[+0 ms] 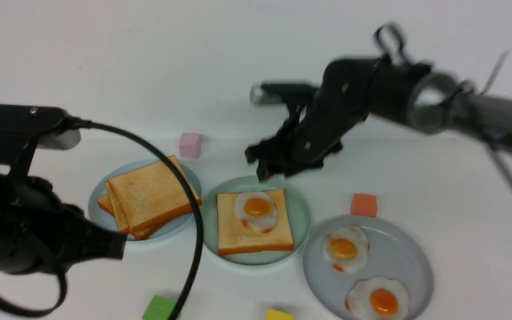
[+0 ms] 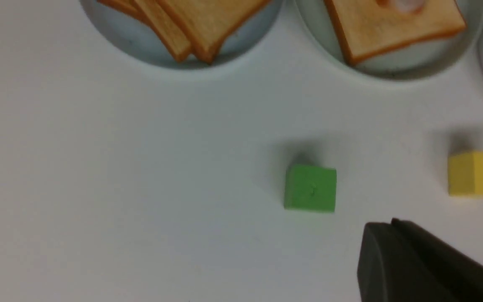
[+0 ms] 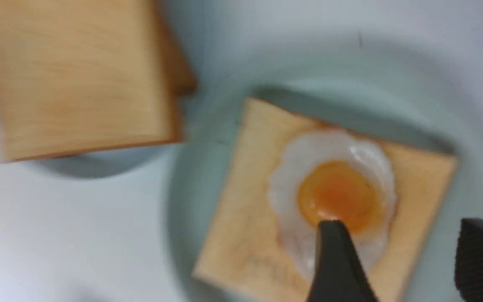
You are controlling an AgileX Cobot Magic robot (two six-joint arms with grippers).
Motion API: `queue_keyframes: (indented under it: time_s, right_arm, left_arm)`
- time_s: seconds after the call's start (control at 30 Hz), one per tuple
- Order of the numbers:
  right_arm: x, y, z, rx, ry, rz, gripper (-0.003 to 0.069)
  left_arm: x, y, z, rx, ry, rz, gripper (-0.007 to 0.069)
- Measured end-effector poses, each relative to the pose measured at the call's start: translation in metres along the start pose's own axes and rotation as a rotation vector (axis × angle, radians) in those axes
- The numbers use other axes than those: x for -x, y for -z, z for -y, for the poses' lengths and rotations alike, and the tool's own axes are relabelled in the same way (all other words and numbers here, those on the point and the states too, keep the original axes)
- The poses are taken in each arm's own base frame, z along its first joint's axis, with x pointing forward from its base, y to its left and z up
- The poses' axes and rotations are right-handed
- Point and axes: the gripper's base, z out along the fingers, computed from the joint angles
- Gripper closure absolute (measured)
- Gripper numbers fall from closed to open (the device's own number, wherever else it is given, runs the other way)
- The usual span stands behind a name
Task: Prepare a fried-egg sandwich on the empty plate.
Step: Use the left arm to grab a slice of bread
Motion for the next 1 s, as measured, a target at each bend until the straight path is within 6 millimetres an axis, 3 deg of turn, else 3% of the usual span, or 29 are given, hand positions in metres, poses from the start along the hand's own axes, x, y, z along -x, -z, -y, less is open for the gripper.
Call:
queue_keyframes:
  time_s: [0.07,0.13,0.2,0.23,0.27,0.33,0.4,0.47,0.63,0.67,0.73,0.87,1.0]
  right_arm:
    - [0.008,0.052,-0.014,0.025,0.099,0.068,0.0266]
    - [0.01,0.08,-0.021,0.037,0.148,0.098,0.0281]
    - [0.006,0.125,-0.033,0.072,0.205,0.12,0.034]
    - [0.004,0.133,-0.035,0.076,0.213,0.122,0.0347]
    - [-0.002,0.154,-0.041,0.099,0.228,0.127,0.041]
    - [-0.018,0.175,-0.047,0.132,0.227,0.124,0.0526]
    - [-0.025,0.178,-0.048,0.151,0.223,0.119,0.0576]
    - [-0.046,0.174,-0.049,0.185,0.229,0.088,0.0662]
    - [-0.084,0.159,-0.061,0.246,0.281,0.044,0.0667]
    - [-0.084,0.159,-0.062,0.247,0.284,0.046,0.0667]
    - [-0.095,0.154,-0.066,0.26,0.294,0.019,0.066]
    - [-0.098,0.152,-0.068,0.269,0.294,0.005,0.0652]
    - [-0.098,0.153,-0.069,0.279,0.287,0.003,0.0648]
  left_arm:
    - [0.005,-0.015,0.001,0.027,0.025,-0.011,0.061]
    - [0.008,-0.024,0.0,0.04,0.046,-0.025,0.061]
    - [0.018,-0.048,-0.009,0.066,0.112,-0.076,0.0608]
    - [0.019,-0.05,-0.009,0.063,0.125,-0.081,0.0608]
    - [0.027,-0.063,-0.021,0.059,0.191,-0.108,0.0608]
    - [0.038,-0.079,-0.043,0.02,0.305,-0.14,0.0608]
    - [0.041,-0.084,-0.05,0.001,0.354,-0.145,0.0606]
    - [0.046,-0.101,-0.076,-0.061,0.525,-0.157,0.0594]
    - [0.048,-0.136,-0.103,-0.086,0.681,-0.136,0.0519]
    - [0.048,-0.138,-0.103,-0.088,0.686,-0.134,0.0508]
    - [0.048,-0.157,-0.109,-0.068,0.718,-0.117,0.0426]
    - [0.048,-0.178,-0.117,-0.04,0.716,-0.089,0.031]
    - [0.049,-0.191,-0.121,-0.036,0.724,-0.076,0.0275]
